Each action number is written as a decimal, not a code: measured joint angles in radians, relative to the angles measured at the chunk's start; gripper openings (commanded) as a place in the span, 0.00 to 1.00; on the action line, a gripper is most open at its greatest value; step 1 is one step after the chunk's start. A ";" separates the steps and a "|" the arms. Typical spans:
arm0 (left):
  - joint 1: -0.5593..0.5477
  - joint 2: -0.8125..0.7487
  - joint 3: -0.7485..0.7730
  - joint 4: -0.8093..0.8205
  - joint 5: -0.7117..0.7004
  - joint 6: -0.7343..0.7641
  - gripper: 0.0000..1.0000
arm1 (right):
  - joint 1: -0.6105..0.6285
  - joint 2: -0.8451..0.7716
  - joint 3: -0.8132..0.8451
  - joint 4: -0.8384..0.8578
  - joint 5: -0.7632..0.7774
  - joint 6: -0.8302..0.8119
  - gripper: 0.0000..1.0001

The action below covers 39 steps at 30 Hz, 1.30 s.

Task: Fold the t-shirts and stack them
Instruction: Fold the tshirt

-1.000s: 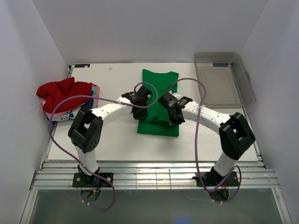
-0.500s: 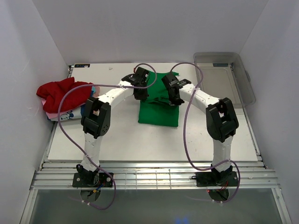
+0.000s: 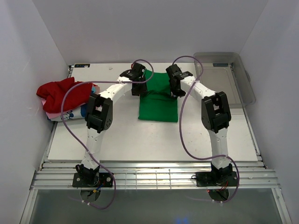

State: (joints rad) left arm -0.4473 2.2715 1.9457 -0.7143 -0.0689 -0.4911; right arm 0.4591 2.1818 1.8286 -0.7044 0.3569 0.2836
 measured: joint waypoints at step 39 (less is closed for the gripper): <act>-0.221 -0.257 -0.615 0.380 0.217 -0.240 0.00 | 0.019 -0.025 -0.138 0.169 -0.597 0.132 0.08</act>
State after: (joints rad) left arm -0.6685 2.0140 1.3312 -0.3347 0.1482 -0.7315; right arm 0.4782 2.1567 1.6905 -0.5358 -0.2405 0.4156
